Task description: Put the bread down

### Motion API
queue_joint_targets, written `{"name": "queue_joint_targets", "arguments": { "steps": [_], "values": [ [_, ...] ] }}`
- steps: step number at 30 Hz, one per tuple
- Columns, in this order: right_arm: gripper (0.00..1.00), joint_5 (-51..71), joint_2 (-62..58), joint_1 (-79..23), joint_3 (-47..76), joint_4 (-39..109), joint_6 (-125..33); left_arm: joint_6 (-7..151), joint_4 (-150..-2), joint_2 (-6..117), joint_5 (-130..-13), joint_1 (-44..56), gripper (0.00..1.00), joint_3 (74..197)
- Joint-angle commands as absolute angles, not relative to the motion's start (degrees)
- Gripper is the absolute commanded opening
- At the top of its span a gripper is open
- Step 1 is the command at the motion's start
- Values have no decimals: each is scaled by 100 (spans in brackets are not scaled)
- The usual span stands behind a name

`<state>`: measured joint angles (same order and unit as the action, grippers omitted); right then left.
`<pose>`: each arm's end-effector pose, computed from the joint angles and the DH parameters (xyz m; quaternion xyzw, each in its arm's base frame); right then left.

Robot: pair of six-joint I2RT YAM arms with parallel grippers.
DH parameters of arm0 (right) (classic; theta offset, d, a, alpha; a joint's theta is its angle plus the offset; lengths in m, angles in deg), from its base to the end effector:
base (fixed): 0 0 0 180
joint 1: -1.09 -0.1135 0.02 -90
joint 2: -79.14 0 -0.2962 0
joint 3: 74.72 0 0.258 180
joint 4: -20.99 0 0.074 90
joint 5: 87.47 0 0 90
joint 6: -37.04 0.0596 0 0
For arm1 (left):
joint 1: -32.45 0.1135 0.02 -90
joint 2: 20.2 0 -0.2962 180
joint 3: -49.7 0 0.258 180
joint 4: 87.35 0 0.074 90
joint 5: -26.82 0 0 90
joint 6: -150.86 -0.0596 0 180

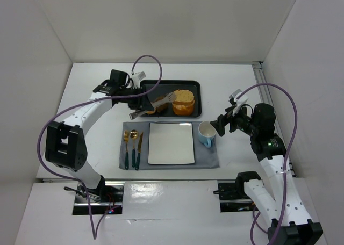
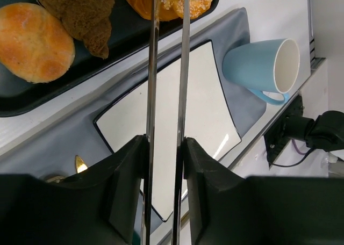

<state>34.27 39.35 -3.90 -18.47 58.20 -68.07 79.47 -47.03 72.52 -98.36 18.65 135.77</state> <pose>0.1531 0.0448 0.3320 -0.2911 0.7523 0.1759 0.5643 0.3551 -0.1226 0.2898 0.0735 0.8907 -0.3675 0.2572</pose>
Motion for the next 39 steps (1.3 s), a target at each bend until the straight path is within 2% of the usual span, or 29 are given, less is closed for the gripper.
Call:
{"name": "queue_joint_targets", "arguments": {
  "steps": [1, 3, 10, 11, 24, 31, 37, 39],
  "values": [
    [100, 3443, 4021, -410, -1627, 5817, -6869, 7958, -4823, 7322, -10246, 1839, 45, 13654],
    [100, 3443, 4021, -410, -1627, 5817, -6869, 8011, -4823, 7384, -10308, 1839, 34, 13654],
    [100, 3443, 4074, -410, -1680, 5817, -6869, 8063, -4823, 7446, -10449, 1953, 11, 13654],
    [100, 3443, 4074, -410, -1680, 5817, -6869, 8064, -4902, 7376, -10449, 1953, 0, 13654],
    [100, 3443, 4074, -410, -1680, 5817, -6869, 8222, -4973, 6242, -10686, 2296, 0, 13242],
    [100, 3390, 4126, -410, -1680, 5817, -6869, 8283, -4964, 4705, -10493, 2296, 0, 11636],
    [100, 3390, 4126, -410, -1680, 5817, -6869, 8493, -4700, 3273, -10169, 1929, 0, 10869],
    [100, 3390, 4126, -410, -1680, 5764, -6869, 8573, -4605, 3200, -10010, 1734, 0, 10798]
  ]
}}
